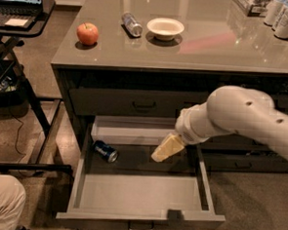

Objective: Pick pepsi can from middle drawer and place on counter

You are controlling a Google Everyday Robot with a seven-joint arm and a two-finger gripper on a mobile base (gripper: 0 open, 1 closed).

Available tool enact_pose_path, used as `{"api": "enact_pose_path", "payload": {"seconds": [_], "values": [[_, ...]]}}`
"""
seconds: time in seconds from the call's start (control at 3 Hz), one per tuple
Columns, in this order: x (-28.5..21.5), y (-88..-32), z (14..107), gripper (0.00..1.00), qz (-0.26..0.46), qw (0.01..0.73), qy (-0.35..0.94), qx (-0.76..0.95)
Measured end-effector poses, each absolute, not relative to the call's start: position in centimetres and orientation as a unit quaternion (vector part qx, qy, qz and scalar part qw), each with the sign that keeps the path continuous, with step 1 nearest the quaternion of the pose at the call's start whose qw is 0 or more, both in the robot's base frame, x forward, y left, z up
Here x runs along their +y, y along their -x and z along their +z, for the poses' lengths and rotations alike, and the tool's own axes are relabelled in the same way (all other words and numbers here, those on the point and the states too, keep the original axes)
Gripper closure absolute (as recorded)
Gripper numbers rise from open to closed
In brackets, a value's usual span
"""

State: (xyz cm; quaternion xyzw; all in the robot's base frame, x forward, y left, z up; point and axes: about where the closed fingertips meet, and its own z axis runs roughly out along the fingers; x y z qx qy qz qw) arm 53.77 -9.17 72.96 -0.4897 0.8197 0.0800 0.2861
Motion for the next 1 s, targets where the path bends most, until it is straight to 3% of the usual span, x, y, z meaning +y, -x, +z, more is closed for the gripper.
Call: {"api": "enact_pose_path", "payload": {"seconds": [1.0], "values": [[-4.8,-58.1,58.6,0.0,0.164,0.29,0.451,0.828]]}}
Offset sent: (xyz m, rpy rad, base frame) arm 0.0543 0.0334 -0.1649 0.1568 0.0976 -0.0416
